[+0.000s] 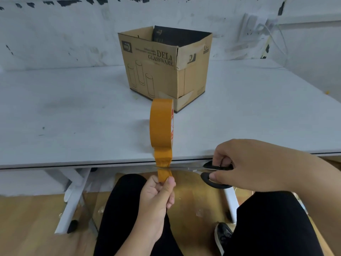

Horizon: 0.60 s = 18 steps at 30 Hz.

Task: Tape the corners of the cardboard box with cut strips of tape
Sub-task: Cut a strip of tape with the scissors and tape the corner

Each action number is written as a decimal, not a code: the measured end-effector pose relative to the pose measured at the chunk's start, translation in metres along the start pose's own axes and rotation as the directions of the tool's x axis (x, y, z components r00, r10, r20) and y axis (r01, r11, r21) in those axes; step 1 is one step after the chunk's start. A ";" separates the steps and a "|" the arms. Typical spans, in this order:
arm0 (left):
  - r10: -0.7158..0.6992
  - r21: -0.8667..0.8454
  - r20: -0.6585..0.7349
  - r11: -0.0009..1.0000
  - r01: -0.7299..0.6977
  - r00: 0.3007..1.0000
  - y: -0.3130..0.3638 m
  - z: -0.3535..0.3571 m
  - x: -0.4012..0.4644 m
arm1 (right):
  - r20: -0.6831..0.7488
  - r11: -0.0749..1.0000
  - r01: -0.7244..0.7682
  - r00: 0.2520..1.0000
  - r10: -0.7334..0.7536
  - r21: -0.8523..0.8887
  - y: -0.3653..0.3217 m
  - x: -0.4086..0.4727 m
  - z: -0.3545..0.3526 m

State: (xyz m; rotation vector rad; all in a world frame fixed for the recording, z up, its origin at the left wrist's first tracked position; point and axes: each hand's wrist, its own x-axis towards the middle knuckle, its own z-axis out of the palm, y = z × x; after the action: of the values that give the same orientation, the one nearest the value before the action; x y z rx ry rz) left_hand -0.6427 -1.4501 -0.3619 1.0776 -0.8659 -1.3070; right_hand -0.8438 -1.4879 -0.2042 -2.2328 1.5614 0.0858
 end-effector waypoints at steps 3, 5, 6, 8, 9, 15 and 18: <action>0.004 0.018 0.003 1.000 -0.004 1.000 -0.001 -0.002 0.001 | 0.007 1.000 -0.009 1.000 0.009 0.016 0.002 -0.001 -0.001; 0.009 0.029 0.010 1.000 -0.010 1.000 -0.002 -0.003 0.001 | 0.017 0.999 -0.018 1.000 0.017 0.027 0.002 -0.002 -0.002; 0.012 0.033 0.013 0.999 -0.013 1.000 -0.002 -0.004 0.002 | 0.021 0.999 -0.019 1.000 0.018 0.030 0.002 -0.002 -0.002; 0.018 0.039 0.021 0.999 -0.019 1.000 -0.001 -0.004 0.002 | 0.027 0.999 -0.020 0.999 0.019 0.032 0.002 -0.001 -0.003; 0.020 0.037 0.025 0.999 -0.021 0.999 0.000 -0.005 0.002 | 0.031 0.999 -0.020 0.999 0.019 0.034 0.001 -0.001 -0.004; 0.037 0.017 0.034 0.999 -0.037 0.999 0.002 -0.005 0.003 | 0.036 0.999 0.011 0.999 -0.013 0.045 -0.004 0.001 -0.007; 0.038 0.026 0.043 0.999 -0.039 0.998 0.001 -0.005 0.002 | 0.032 0.999 0.026 0.999 -0.027 0.037 -0.003 0.001 -0.008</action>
State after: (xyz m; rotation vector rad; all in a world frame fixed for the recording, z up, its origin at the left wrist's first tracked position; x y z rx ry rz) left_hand -0.6374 -1.4513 -0.3622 1.0523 -0.9344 -1.2934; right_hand -0.8426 -1.4909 -0.1964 -2.2127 1.5041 0.0844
